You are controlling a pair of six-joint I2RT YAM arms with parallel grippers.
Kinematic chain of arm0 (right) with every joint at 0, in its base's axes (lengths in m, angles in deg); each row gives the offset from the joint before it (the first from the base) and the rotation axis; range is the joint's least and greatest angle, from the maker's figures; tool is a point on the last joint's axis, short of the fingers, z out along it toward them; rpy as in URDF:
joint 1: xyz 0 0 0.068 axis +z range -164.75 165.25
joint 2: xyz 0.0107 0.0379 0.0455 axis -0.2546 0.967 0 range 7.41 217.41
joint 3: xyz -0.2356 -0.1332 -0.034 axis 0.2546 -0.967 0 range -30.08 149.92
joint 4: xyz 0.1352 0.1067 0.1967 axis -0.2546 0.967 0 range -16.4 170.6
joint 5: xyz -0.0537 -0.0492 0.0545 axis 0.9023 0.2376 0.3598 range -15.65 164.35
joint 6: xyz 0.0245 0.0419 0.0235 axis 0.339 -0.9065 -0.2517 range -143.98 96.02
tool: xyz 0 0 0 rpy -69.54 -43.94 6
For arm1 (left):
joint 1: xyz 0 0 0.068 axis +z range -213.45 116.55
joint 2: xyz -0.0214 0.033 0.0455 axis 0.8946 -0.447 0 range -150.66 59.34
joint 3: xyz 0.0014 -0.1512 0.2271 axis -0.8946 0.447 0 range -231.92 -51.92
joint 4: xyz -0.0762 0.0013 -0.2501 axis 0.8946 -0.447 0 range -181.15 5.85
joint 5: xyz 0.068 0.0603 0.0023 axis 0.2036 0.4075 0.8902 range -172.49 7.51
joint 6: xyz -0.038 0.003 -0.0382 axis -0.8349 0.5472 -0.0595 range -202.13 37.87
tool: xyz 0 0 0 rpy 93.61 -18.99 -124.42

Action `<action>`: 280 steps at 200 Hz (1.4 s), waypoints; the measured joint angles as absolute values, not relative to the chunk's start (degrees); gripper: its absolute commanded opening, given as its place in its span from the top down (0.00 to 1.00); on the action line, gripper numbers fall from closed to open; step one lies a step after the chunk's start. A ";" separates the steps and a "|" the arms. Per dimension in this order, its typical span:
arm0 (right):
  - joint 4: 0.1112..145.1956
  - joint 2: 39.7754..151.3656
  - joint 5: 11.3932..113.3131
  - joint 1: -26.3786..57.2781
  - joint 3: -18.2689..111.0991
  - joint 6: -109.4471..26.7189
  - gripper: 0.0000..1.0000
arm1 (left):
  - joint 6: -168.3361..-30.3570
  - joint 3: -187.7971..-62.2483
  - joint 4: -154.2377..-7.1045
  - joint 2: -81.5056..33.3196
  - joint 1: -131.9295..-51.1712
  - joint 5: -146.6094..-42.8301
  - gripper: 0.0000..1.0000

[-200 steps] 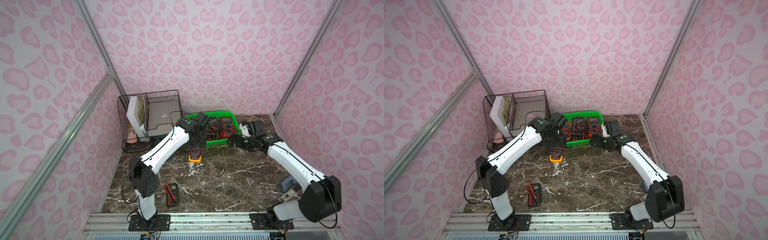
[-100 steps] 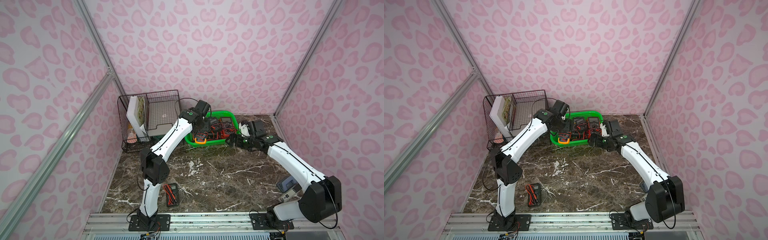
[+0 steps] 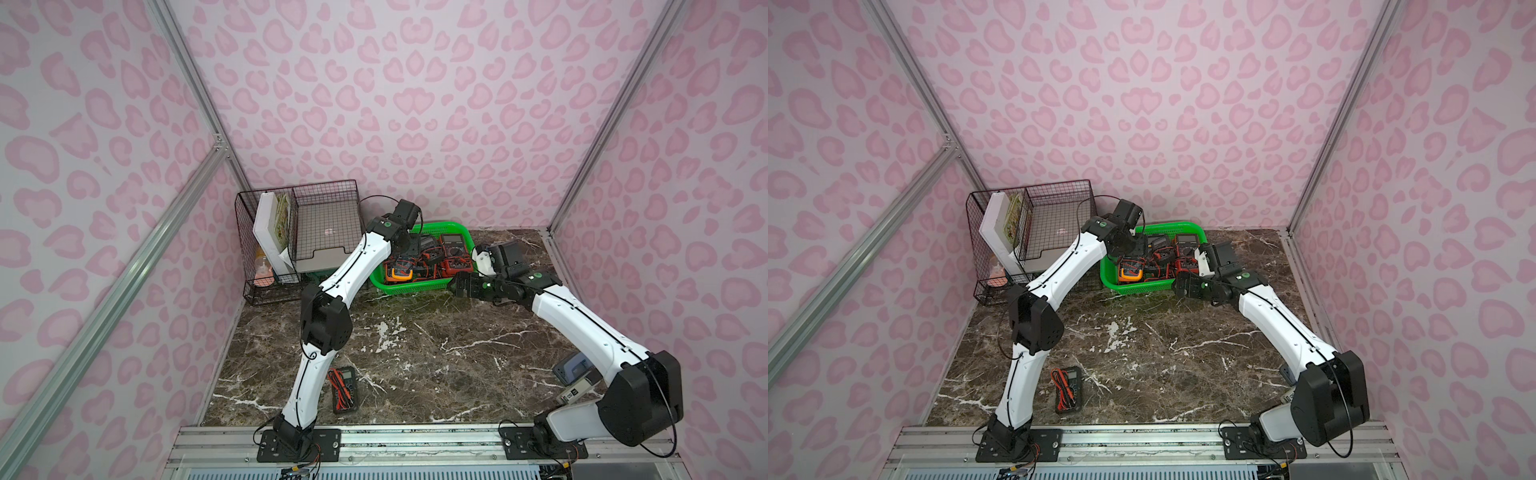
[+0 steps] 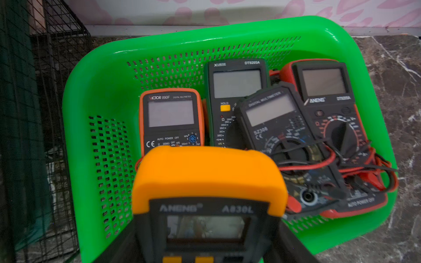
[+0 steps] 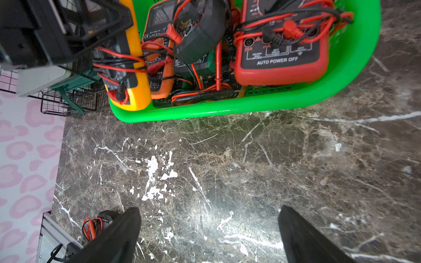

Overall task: Put the multimeter into the basket
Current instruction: Place the multimeter in the basket.

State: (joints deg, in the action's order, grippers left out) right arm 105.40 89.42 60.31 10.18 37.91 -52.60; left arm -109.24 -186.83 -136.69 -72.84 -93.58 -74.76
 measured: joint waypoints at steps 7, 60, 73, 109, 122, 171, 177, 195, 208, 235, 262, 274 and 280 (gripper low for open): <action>105.55 89.42 60.44 10.77 37.91 -52.49 0.01 | -109.24 -187.27 -136.51 -73.52 -93.23 -75.00 1.00; 105.59 89.45 63.02 13.37 37.93 -52.14 0.01 | -109.28 -190.26 -135.72 -77.08 -91.31 -75.62 0.72; 105.59 89.49 63.26 13.48 37.93 -52.16 0.01 | -109.35 -190.28 -135.79 -77.08 -90.91 -75.73 0.64; 105.57 89.71 63.35 14.18 37.76 -52.19 0.01 | -109.15 -190.33 -136.73 -77.19 -90.35 -75.97 0.18; 105.55 89.71 63.35 14.28 37.60 -52.23 0.01 | -108.89 -190.33 -137.23 -77.19 -90.35 -75.84 0.07; 105.33 89.29 63.59 14.46 36.71 -52.25 0.01 | -108.69 -190.33 -138.04 -76.32 -90.32 -75.68 0.01; 105.22 89.16 63.59 14.48 36.56 -52.25 0.01 | -108.67 -190.33 -138.09 -75.90 -90.32 -75.70 0.01; 105.11 88.51 63.61 14.48 36.10 -52.25 0.01 | -108.50 -190.31 -138.00 -74.26 -90.32 -75.88 0.01; 105.05 88.03 63.74 14.48 35.75 -52.25 0.01 | -108.50 -190.06 -137.93 -73.13 -90.32 -76.73 0.01; 105.05 86.87 64.40 14.48 35.07 -52.23 0.01 | -108.54 -187.25 -137.91 -69.59 -90.46 -78.13 0.01; 105.11 85.62 65.16 14.48 34.96 -51.92 0.01 | -108.87 -181.72 -137.74 -64.10 -91.16 -78.55 0.01; 105.15 85.16 65.40 14.48 34.79 -51.62 0.01 | -109.00 -178.09 -137.74 -60.98 -91.83 -78.61 0.01; 105.18 84.97 65.73 14.48 34.72 -51.27 0.01 | -109.04 -176.08 -137.63 -59.34 -92.18 -78.55 0.01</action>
State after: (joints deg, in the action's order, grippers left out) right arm 105.18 84.97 65.73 14.48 34.72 -51.27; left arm -109.04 -176.08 -137.63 -59.34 -92.18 -78.55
